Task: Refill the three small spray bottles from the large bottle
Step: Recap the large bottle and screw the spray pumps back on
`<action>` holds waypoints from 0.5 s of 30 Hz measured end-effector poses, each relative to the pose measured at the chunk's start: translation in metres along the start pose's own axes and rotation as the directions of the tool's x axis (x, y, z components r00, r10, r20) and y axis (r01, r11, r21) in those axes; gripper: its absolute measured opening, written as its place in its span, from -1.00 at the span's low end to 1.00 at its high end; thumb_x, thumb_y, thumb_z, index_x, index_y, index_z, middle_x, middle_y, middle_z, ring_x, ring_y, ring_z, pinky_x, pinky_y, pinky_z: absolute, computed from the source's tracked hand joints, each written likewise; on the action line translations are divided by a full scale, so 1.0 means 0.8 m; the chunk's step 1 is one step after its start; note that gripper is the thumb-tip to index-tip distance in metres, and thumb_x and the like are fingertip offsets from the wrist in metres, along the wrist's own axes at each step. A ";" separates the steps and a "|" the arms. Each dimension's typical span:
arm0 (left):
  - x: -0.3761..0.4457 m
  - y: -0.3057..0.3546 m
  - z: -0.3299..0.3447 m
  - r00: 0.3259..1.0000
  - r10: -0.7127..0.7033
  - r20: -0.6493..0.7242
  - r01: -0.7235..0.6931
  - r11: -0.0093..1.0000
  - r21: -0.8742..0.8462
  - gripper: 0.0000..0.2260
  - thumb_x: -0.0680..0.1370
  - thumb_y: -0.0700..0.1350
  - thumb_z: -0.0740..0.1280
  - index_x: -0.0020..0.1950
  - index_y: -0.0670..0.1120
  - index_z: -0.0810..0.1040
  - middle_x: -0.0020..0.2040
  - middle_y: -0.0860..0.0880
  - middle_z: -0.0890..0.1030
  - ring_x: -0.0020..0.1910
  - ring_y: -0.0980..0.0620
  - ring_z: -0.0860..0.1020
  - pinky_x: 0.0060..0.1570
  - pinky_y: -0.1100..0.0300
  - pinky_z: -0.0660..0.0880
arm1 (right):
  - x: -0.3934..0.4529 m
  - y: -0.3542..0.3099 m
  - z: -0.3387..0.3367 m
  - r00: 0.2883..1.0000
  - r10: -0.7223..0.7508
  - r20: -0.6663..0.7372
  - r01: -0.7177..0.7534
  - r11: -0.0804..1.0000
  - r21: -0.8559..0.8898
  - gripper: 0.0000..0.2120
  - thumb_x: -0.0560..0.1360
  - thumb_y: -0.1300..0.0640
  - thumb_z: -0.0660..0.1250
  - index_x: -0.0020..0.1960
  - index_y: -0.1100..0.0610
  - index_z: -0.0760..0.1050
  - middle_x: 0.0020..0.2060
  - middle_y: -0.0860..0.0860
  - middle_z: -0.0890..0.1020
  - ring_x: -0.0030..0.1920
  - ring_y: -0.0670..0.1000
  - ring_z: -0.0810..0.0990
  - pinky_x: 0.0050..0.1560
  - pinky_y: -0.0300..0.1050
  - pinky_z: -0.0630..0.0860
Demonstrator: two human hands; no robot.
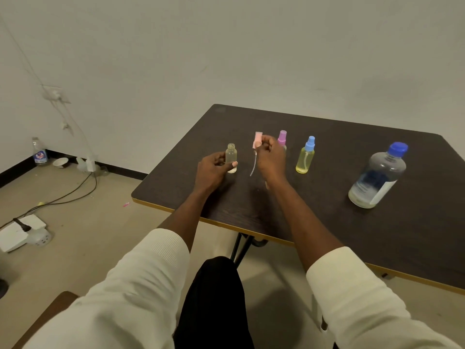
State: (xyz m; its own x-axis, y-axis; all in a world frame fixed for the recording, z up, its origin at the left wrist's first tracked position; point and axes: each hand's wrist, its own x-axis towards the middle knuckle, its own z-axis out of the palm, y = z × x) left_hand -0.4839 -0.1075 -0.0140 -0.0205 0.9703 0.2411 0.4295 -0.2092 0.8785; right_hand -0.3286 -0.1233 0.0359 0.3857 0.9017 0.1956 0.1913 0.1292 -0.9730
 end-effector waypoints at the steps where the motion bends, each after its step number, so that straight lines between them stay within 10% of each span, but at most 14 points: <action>1: -0.005 0.002 0.003 1.000 0.006 0.014 -0.006 1.000 0.000 -0.57 0.51 -0.03 0.49 0.34 -0.13 0.57 0.20 -0.05 0.66 -0.04 0.27 0.58 -0.08 0.53 0.46 | -0.001 -0.004 -0.004 0.999 -0.039 -0.030 0.039 0.999 0.007 -0.90 0.57 0.19 0.31 0.05 0.11 0.57 -0.07 -0.02 0.66 -0.03 -0.06 0.62 -0.05 -0.15 0.56; 15: -0.042 0.036 0.052 0.993 0.051 0.108 -0.047 0.998 -0.042 -0.61 0.48 0.02 0.51 0.27 -0.04 0.61 0.00 0.09 0.66 -0.02 0.12 0.62 0.00 0.20 0.55 | -0.025 -0.060 -0.044 0.947 -0.309 -0.083 0.313 0.949 0.037 -0.94 0.55 0.15 0.31 -0.01 0.00 0.50 -0.14 -0.15 0.61 -0.11 -0.20 0.57 -0.08 -0.28 0.48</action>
State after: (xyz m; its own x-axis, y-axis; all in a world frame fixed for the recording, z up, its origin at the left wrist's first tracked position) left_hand -0.4335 -0.1410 -0.0135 0.0988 0.9658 0.2398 0.3913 -0.2593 0.8830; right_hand -0.3137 -0.1617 0.0831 0.3808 0.7800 0.4965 0.2687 0.4204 -0.8666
